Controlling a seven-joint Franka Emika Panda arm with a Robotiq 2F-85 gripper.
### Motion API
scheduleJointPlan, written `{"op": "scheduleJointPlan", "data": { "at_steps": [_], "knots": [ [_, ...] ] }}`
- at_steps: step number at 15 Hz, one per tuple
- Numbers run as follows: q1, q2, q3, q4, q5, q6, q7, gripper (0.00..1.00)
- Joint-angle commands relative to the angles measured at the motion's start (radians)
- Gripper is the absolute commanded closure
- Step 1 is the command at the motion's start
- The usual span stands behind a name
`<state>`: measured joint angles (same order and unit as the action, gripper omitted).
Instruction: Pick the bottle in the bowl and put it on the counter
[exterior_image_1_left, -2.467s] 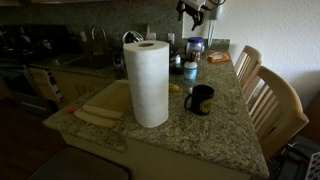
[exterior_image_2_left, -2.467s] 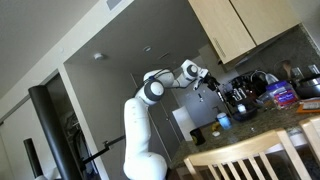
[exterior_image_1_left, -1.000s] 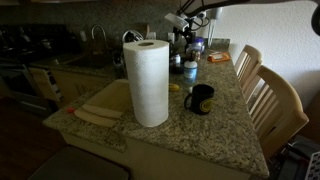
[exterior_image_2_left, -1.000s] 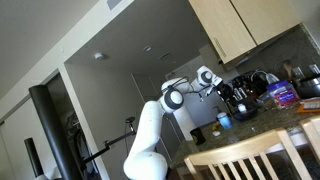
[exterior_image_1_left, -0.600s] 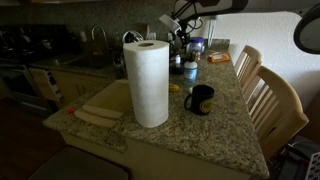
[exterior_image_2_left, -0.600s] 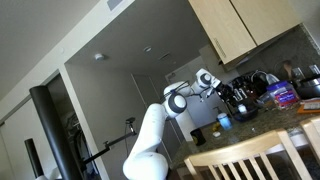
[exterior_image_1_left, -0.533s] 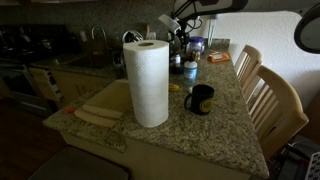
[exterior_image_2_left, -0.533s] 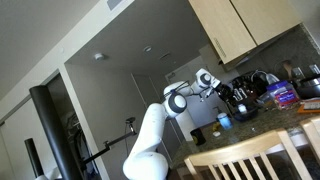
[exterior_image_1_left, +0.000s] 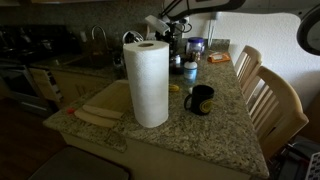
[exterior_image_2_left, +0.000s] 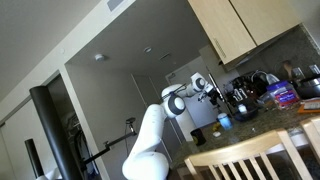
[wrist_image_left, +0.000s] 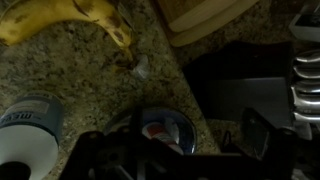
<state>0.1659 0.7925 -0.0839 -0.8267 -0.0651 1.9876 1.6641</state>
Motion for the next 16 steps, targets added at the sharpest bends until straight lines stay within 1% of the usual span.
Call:
{"op": "scheduleJointPlan", "data": {
  "at_steps": [1, 3, 6, 7, 8, 9, 10, 14, 16],
  "knots": [
    [0.008, 0.067, -0.071, 0.082, -0.058, 0.04, 0.156, 0.0],
    [0.003, 0.09, -0.108, 0.123, -0.079, 0.028, 0.245, 0.0],
    [0.002, 0.133, -0.181, 0.194, -0.111, -0.002, 0.371, 0.0],
    [0.006, 0.141, -0.207, 0.212, -0.124, -0.036, 0.409, 0.0],
    [-0.006, 0.142, -0.199, 0.218, -0.108, -0.088, 0.374, 0.0],
    [-0.022, 0.135, -0.173, 0.22, -0.071, -0.149, 0.32, 0.0],
    [-0.05, 0.128, -0.126, 0.222, -0.019, -0.181, 0.243, 0.0],
    [-0.113, 0.12, -0.056, 0.251, 0.118, -0.299, 0.153, 0.0],
    [-0.129, 0.117, -0.055, 0.265, 0.144, -0.356, 0.166, 0.0]
  ]
}}
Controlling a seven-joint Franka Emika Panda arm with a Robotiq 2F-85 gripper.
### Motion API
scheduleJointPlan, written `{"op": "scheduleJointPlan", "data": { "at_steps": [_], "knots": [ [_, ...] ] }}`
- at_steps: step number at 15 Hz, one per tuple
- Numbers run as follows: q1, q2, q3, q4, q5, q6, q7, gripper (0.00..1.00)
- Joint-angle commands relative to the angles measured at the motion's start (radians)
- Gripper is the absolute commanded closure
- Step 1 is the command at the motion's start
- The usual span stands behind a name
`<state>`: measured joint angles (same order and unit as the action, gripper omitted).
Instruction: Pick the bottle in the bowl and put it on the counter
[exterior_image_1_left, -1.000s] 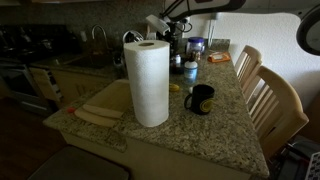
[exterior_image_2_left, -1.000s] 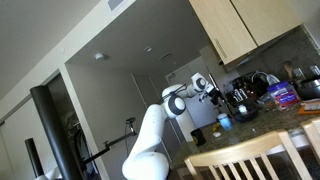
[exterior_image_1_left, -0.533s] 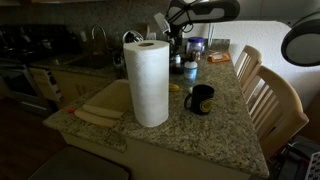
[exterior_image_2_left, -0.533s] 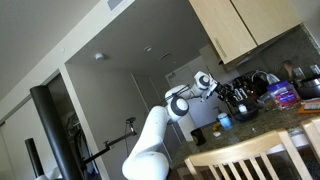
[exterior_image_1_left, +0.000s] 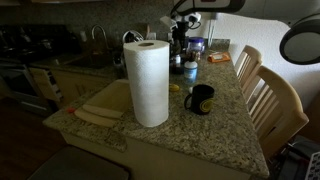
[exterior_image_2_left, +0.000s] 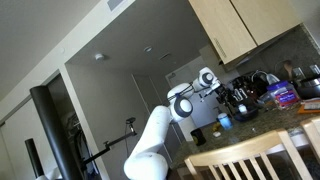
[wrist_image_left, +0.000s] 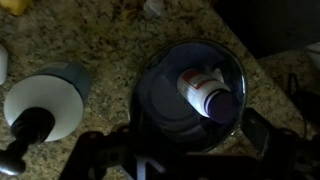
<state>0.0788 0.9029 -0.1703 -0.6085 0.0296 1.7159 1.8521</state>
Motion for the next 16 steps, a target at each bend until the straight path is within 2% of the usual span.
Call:
{"op": "scheduleJointPlan", "data": {
  "at_steps": [1, 3, 4, 7, 9, 12, 15, 16],
  "knots": [
    [-0.05, 0.006, 0.033, 0.054, 0.056, -0.115, -0.02, 0.0],
    [-0.056, 0.007, 0.026, 0.064, 0.057, -0.18, -0.012, 0.0],
    [-0.038, -0.001, 0.011, 0.034, 0.036, -0.124, -0.002, 0.0],
    [-0.037, 0.0, 0.01, 0.036, 0.035, -0.131, 0.0, 0.0],
    [-0.001, 0.006, -0.025, 0.056, -0.021, -0.084, 0.034, 0.0],
    [-0.018, 0.035, -0.014, 0.09, -0.02, -0.077, 0.045, 0.0],
    [-0.05, 0.062, 0.019, 0.084, 0.02, -0.11, 0.001, 0.0],
    [-0.079, 0.074, 0.055, 0.081, 0.062, -0.137, -0.065, 0.0]
  ]
}}
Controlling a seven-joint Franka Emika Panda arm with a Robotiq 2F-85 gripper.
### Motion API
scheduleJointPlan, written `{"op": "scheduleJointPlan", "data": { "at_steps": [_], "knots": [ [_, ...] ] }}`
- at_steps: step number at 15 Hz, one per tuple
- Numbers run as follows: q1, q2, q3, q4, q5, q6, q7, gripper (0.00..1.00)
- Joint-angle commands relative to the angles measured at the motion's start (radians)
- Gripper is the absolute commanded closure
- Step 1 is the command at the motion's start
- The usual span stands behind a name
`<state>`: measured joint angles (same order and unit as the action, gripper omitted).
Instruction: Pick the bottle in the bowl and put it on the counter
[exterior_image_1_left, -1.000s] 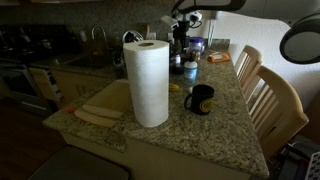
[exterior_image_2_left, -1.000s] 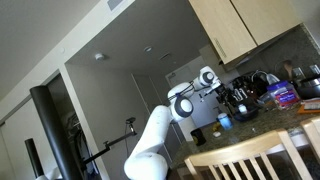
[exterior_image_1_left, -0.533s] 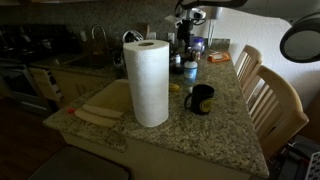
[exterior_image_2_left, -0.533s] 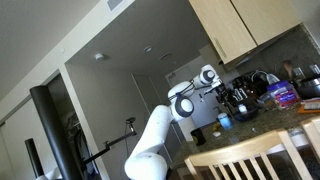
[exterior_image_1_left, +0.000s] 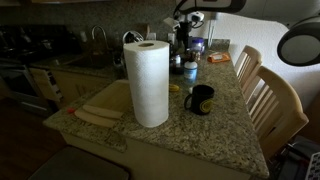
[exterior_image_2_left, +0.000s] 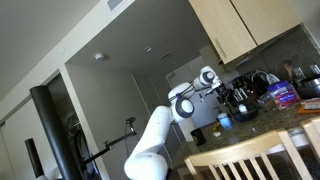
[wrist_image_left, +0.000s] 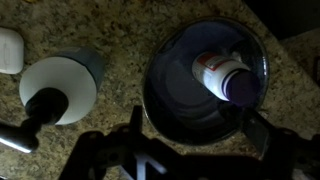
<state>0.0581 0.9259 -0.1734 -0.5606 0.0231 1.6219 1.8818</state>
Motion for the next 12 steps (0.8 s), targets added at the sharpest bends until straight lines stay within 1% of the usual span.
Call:
{"op": "scheduleJointPlan", "data": {
  "at_steps": [1, 3, 4, 5, 8, 12],
  "knots": [
    [-0.075, 0.071, 0.074, 0.039, 0.094, -0.04, -0.126, 0.0],
    [-0.104, 0.096, 0.103, 0.046, 0.133, -0.086, -0.188, 0.0],
    [-0.11, 0.106, 0.106, 0.05, 0.135, -0.104, -0.197, 0.0],
    [-0.103, 0.113, 0.088, 0.058, 0.119, -0.092, -0.161, 0.0],
    [-0.07, 0.116, 0.032, 0.082, 0.071, 0.008, -0.001, 0.0],
    [-0.025, 0.113, -0.02, 0.107, 0.013, 0.11, 0.179, 0.0]
  ]
}}
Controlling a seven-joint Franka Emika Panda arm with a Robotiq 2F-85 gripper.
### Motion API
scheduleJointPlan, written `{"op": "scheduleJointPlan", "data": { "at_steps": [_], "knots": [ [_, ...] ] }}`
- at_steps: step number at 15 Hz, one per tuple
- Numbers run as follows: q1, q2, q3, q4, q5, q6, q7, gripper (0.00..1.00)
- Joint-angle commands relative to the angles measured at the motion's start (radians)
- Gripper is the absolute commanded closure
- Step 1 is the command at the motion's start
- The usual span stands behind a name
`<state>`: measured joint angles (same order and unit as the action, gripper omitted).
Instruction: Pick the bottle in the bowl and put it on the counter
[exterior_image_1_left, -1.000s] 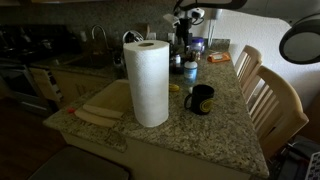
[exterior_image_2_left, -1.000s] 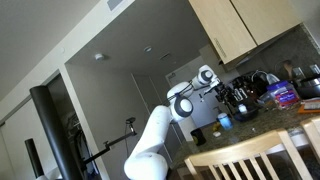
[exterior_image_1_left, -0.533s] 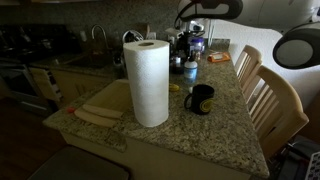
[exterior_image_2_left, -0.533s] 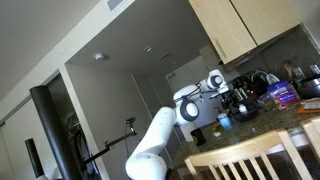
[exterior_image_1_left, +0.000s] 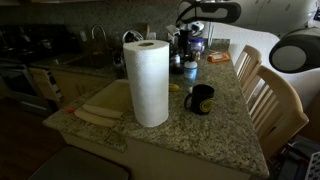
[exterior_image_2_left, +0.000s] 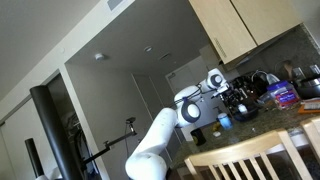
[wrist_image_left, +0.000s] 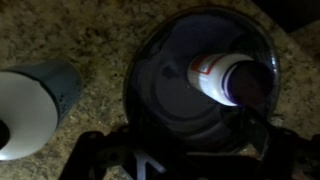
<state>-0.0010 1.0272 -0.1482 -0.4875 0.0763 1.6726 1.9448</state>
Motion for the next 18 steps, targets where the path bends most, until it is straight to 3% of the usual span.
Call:
{"op": "scheduleJointPlan", "data": {
  "at_steps": [1, 2, 3, 4, 7, 11, 13, 18],
  "knots": [
    [0.029, 0.069, -0.034, 0.142, -0.084, 0.034, 0.167, 0.0],
    [0.04, 0.072, -0.047, 0.15, -0.114, 0.037, 0.212, 0.0],
    [0.065, 0.022, -0.081, 0.057, -0.13, 0.078, 0.258, 0.0],
    [0.043, 0.017, -0.037, 0.064, -0.104, 0.035, 0.176, 0.0],
    [0.052, 0.018, -0.042, 0.064, -0.109, 0.036, 0.183, 0.0],
    [0.017, 0.019, 0.038, 0.061, -0.04, 0.054, -0.027, 0.0],
    [0.005, 0.03, 0.046, 0.05, -0.024, 0.051, -0.048, 0.0],
    [-0.002, 0.079, -0.006, 0.053, -0.059, 0.107, 0.079, 0.0]
  ]
}}
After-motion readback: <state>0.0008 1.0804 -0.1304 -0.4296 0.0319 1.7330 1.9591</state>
